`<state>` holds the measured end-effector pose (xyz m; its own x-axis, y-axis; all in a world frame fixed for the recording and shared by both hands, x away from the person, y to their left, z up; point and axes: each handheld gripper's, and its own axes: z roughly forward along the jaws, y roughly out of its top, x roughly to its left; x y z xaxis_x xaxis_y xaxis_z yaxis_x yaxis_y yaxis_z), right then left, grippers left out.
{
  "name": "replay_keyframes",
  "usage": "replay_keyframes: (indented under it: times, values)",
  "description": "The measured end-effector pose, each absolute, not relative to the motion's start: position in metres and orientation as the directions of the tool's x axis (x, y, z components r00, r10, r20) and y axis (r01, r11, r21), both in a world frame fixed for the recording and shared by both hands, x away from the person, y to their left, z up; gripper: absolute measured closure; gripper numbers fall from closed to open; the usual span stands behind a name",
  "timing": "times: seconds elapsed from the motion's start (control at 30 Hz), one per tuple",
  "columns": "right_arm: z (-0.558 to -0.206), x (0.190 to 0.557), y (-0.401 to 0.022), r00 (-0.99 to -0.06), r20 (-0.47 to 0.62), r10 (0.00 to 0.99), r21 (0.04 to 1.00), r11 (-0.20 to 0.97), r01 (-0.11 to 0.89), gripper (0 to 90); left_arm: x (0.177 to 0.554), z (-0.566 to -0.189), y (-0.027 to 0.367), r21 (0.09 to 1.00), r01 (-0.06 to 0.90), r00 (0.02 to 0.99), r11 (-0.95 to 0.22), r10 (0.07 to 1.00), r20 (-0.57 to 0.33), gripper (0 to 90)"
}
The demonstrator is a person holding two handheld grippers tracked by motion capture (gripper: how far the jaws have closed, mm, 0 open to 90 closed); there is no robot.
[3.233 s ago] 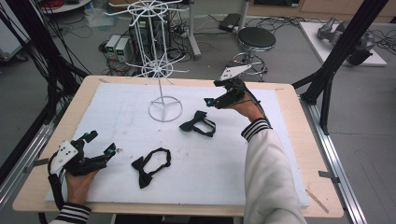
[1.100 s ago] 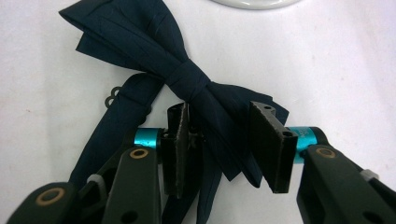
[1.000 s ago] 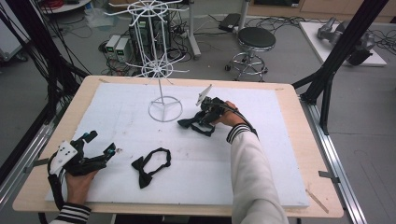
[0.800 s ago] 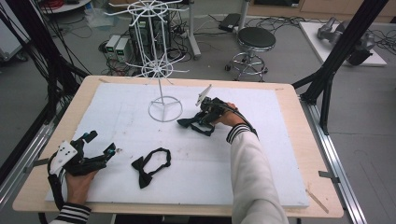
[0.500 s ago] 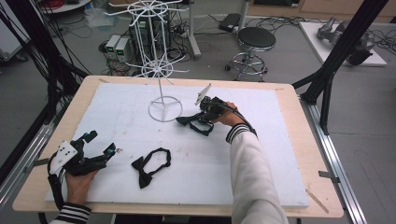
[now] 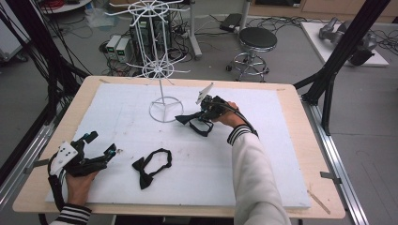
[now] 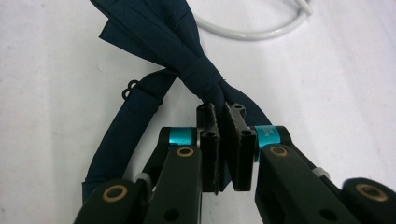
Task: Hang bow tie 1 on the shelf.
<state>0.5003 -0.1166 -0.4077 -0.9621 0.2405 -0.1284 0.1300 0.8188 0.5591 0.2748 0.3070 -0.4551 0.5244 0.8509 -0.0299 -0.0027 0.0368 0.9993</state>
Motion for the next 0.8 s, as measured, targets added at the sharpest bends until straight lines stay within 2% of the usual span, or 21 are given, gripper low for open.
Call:
replay_keyframes:
  times: [0.8]
  values:
    - [-0.373, 0.481, -0.128, -0.957, -0.100, 0.273, 0.689, 0.712, 0.131, 85.1, 0.275, -0.455, 0.307, 0.999, -0.003, 0.524, 0.032, 0.851, -0.025, 11.9]
